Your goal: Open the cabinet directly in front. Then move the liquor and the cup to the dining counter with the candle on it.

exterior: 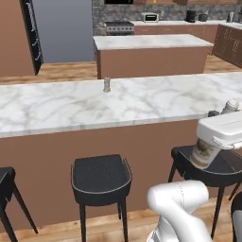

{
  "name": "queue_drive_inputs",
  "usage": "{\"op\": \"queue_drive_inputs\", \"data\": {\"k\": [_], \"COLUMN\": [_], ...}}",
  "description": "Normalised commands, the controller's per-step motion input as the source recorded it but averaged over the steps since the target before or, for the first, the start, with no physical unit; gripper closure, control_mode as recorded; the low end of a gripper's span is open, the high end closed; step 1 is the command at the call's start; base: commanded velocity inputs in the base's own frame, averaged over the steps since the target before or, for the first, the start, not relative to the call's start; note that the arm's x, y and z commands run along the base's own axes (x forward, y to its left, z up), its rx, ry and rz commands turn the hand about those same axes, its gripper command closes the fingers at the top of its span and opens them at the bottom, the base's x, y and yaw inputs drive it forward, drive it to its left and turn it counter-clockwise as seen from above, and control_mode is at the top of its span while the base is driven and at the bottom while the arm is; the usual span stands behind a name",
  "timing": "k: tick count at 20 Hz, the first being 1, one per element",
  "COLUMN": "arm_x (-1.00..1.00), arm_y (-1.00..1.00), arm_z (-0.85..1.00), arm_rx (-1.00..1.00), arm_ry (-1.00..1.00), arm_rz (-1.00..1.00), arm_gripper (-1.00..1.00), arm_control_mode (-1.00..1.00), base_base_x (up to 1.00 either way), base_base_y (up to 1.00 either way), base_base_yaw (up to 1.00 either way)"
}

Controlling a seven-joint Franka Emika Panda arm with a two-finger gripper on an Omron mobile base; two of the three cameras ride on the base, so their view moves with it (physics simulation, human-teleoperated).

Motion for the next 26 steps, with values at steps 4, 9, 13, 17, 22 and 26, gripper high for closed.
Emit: {"op": "queue_drive_inputs", "data": {"k": [4, 9, 13, 17, 22, 26], "arm_x": [0.0, 0.0, 0.0, 0.0, 0.0, 0.0], "arm_y": [0.0, 0.0, 0.0, 0.0, 0.0, 0.0], "arm_z": [0.0, 0.0, 0.0, 0.0, 0.0, 0.0], "arm_rx": [0.0, 0.0, 0.0, 0.0, 0.0, 0.0], "arm_ry": [0.0, 0.0, 0.0, 0.0, 0.0, 0.0], "arm_rz": [0.0, 0.0, 0.0, 0.0, 0.0, 0.0], "arm_gripper": [1.0, 1.0, 1.0, 1.0, 1.0, 1.0], "arm_control_mode": [1.0, 1.0, 1.0, 1.0, 1.0, 1.0], "base_base_x": [0.68, 0.62, 0.6, 0.52, 0.3, 0.11], "base_base_y": [0.0, 0.01, 0.0, 0.0, 0.0, 0.0], "base_base_yaw": [-0.15, -0.14, -0.07, -0.03, -0.01, 0.0]}}
